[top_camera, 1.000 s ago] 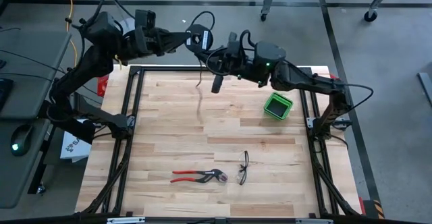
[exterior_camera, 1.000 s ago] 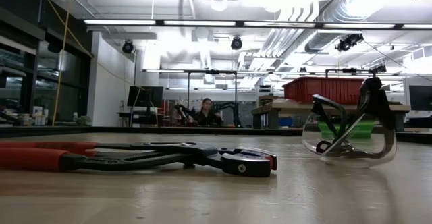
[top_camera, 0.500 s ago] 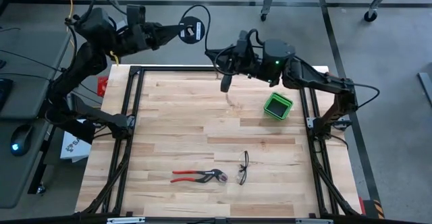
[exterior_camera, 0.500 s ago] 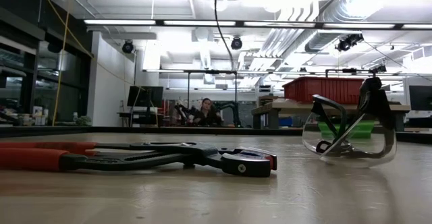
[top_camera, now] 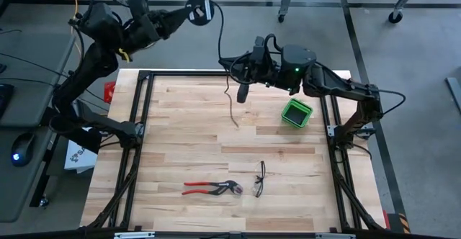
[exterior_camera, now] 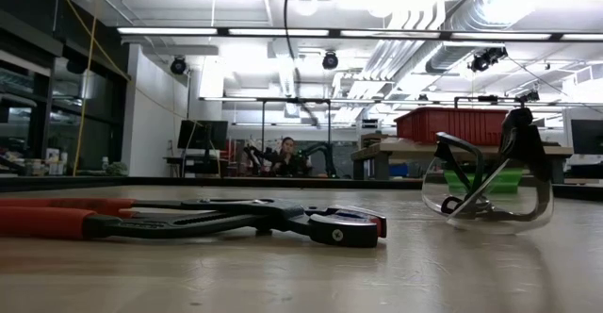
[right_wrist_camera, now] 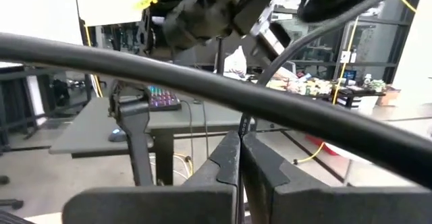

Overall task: Coil cords
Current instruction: Coil the black wire on the black spool

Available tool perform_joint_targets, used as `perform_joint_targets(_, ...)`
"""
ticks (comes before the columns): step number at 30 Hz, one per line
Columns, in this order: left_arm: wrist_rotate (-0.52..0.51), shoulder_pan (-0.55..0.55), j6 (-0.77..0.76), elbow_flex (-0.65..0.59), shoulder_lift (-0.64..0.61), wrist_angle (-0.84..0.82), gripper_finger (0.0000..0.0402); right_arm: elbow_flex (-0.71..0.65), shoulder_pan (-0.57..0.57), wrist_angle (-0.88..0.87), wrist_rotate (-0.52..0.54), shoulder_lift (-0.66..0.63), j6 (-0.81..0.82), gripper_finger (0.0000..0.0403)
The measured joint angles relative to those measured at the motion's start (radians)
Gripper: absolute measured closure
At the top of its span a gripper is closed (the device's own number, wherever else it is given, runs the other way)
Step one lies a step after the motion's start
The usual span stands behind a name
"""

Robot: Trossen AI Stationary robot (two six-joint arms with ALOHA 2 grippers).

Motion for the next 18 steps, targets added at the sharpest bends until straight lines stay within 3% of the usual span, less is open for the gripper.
perform_joint_targets(9, 0.012, -0.002, -0.173, 0.000, 0.075, 0.131, 0.0402, 0.000, 0.012, 0.142, -0.085, 0.072, 0.052, 0.0403)
perform_joint_targets(18, 0.088, -0.046, -0.362, 0.000, 0.127, 0.184, 0.0402, 0.000, 0.006, 0.248, -0.097, 0.135, 0.034, 0.0403)
